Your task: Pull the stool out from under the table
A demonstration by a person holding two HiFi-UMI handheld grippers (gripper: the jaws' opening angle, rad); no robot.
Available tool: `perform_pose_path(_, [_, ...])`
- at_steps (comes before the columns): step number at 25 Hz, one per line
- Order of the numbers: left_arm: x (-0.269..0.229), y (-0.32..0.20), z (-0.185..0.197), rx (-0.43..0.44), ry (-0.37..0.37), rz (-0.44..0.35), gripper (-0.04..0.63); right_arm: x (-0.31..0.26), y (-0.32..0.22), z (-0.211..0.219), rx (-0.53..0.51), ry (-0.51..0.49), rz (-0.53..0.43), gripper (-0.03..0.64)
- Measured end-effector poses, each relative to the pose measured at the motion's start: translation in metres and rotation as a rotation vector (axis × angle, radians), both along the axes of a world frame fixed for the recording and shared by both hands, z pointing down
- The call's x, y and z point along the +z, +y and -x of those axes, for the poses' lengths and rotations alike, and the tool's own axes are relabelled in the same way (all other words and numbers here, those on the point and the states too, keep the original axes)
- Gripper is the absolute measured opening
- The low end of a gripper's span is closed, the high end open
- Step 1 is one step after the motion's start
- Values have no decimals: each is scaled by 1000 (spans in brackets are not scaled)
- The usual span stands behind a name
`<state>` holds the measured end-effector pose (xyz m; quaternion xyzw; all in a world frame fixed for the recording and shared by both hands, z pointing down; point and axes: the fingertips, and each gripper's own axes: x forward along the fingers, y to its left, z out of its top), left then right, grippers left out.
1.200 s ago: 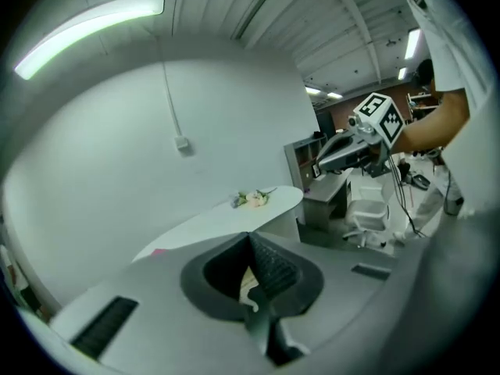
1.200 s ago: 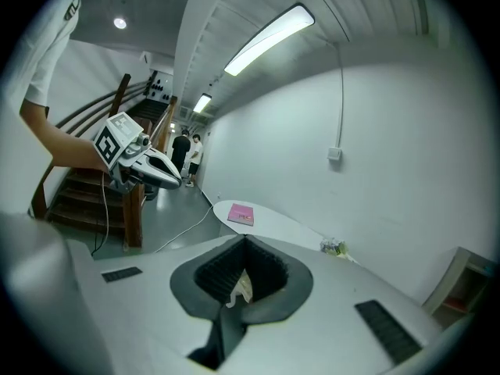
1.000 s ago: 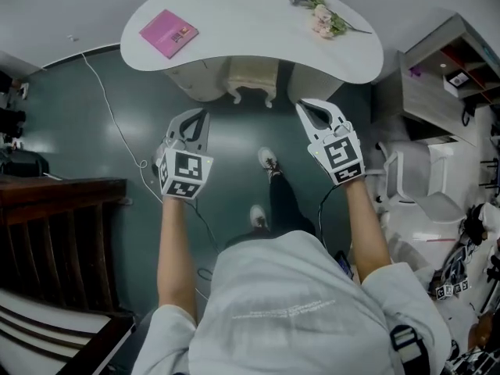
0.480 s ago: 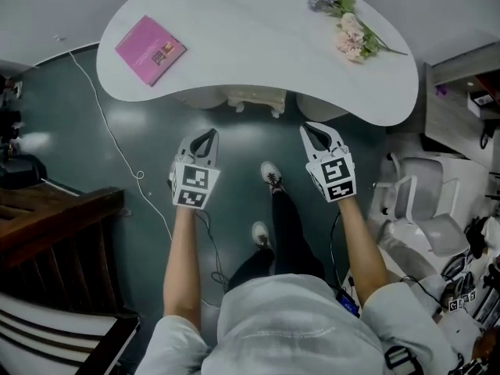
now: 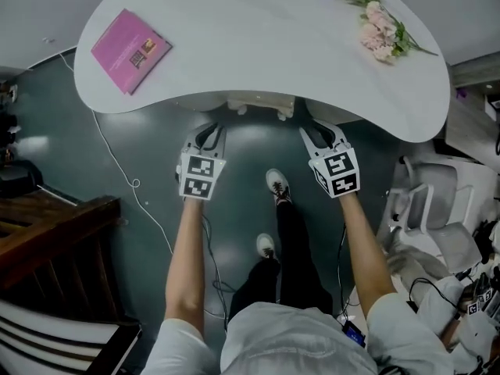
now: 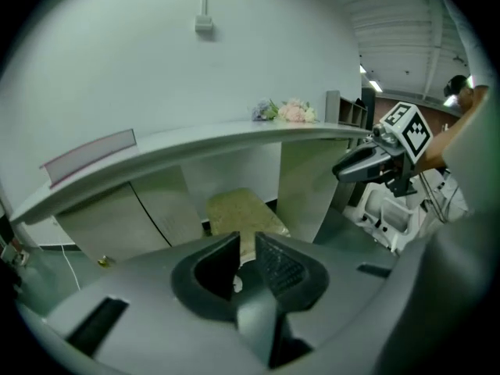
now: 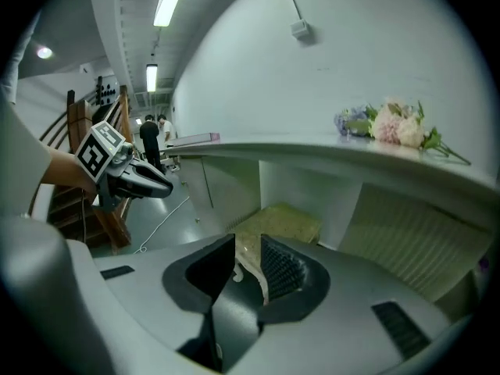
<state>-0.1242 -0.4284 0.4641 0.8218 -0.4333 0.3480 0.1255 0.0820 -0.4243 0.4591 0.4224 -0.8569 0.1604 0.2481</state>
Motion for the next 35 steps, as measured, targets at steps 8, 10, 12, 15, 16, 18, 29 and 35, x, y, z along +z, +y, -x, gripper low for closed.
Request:
perform_pose_path(8, [106,-44,-5,12,21,47,143,106,-20,-7,-5,29,74,165])
perform_pose_path(10, [127,-52,-5,13,28,48,163,129,-26,-5,-23,42,74,211])
perform_pose_path(12, [150,-56,-5,22,35,53,184,153,-32,-5,-25,50,67,233])
perform_pose_path(15, [188,-58,0,34,39,69,202,192,-42,-5,-17,54,67,253])
perform_pose_path(16, [200,-58,4,31,43,76,207,206,-45,-4,-17,59,71,261])
perform_pose_path(18, [224,-60,11,20,51,90,219,232,-49,-3,-21,72,85,270])
perform_pose_path(29, [304,-100,14,32,69,107,296,320,-83,-4,-10,143,103,302])
perform_pose_path(35, [331,-118,6,65,20,126,299,342,-95,-1,-46,198,92,301])
